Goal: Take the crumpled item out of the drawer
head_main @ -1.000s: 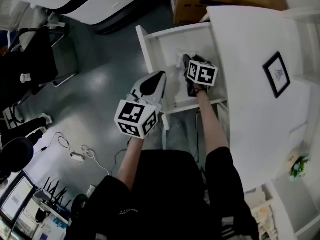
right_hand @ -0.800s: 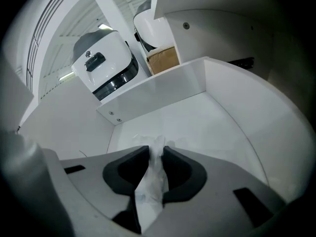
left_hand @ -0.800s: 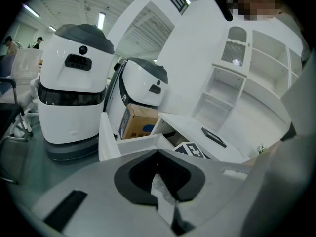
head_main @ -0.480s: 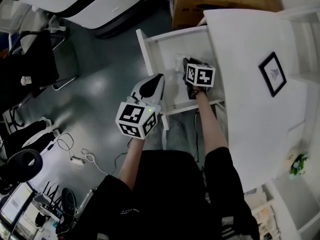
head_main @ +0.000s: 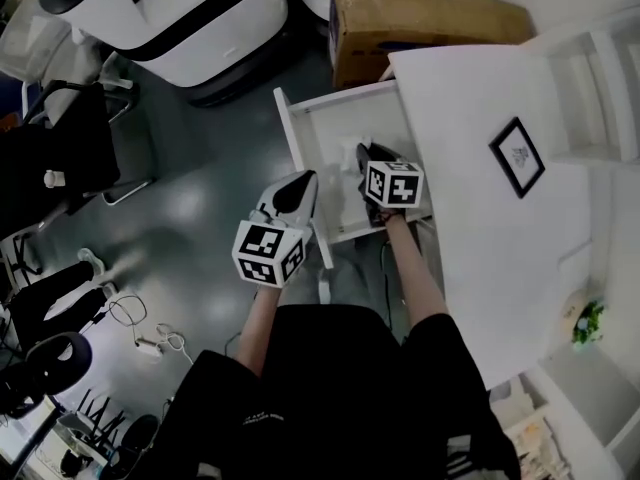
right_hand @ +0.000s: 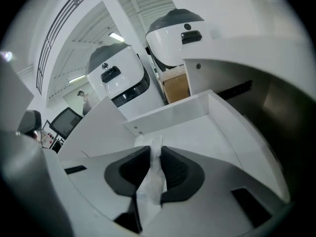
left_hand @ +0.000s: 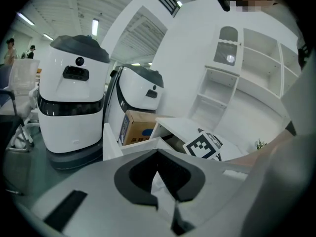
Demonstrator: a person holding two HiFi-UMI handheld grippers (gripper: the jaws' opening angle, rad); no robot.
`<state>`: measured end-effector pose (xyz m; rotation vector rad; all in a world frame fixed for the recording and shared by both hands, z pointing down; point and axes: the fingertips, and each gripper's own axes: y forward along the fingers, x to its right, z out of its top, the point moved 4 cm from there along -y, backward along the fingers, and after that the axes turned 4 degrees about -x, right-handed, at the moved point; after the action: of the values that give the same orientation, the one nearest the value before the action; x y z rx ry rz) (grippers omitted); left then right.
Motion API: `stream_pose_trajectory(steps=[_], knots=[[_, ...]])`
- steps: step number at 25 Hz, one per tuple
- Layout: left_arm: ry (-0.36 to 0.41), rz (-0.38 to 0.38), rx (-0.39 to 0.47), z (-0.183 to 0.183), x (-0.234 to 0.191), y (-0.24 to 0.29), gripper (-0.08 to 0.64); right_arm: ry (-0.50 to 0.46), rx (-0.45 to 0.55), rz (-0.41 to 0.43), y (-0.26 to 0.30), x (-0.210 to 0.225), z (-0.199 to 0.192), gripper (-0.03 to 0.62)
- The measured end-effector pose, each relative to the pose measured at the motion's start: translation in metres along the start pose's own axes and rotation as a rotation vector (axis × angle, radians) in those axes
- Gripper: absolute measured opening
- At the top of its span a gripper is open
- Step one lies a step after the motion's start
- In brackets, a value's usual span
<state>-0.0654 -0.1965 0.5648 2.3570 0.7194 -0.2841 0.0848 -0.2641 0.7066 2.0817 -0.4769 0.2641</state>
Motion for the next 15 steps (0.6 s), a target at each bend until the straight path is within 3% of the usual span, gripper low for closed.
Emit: stream_pose_trajectory(steps=[15], knots=[[0.056,0.002,0.048,0.024,0.011,-0.051,-0.002,-0.053,0.18,0.111,-0.092,-0.052,0.024,0.057]])
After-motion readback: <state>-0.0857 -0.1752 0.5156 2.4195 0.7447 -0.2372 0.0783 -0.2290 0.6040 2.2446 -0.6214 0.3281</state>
